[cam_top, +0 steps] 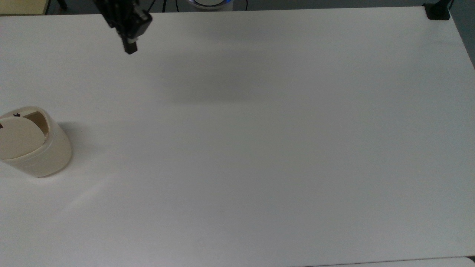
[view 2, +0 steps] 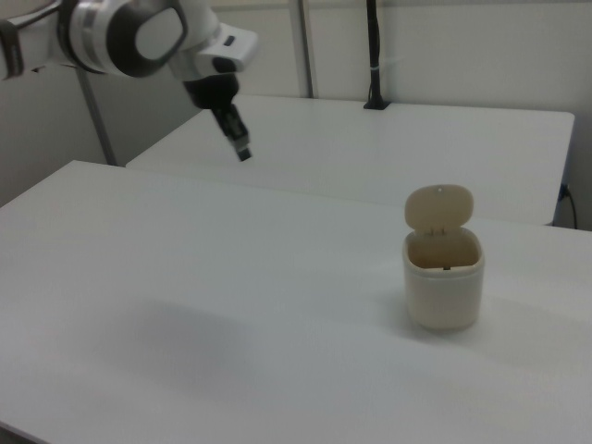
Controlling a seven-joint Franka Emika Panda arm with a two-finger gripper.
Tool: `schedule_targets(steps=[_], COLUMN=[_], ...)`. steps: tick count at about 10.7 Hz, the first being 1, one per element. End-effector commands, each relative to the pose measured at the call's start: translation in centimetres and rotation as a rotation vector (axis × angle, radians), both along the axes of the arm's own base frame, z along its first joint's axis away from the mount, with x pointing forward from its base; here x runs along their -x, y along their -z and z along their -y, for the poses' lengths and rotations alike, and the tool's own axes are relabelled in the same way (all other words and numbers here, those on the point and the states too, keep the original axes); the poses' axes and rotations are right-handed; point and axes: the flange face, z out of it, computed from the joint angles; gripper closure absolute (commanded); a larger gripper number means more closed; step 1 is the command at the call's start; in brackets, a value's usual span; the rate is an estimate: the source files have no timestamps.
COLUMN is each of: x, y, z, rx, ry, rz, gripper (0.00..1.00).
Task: Open the trash bin
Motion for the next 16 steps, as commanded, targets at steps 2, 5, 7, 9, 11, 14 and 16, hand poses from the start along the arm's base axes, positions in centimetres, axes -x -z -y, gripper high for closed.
schedule_targets(steps=[2, 5, 7, 9, 11, 14, 16], x=[2.4, 2.1, 1.8, 2.0, 2.2, 2.1, 2.2], y=[0.0, 1.3, 1.7, 1.2, 1.0, 1.3, 1.3], z=[-5.5, -7.0, -7.4, -5.7, -5.3, -5.1, -5.1], rx=[-0.021, 0.031, 0.080, 0.095, 0.094, 0.086, 0.085], ry=[-0.123, -0.386, -0.568, -0.597, -0.589, -0.582, -0.584], rz=[-0.152, -0.180, -0.185, -0.184, -0.189, -0.196, -0.194], gripper=[1.00, 0.96, 0.80, 0.00, 0.00, 0.00, 0.00])
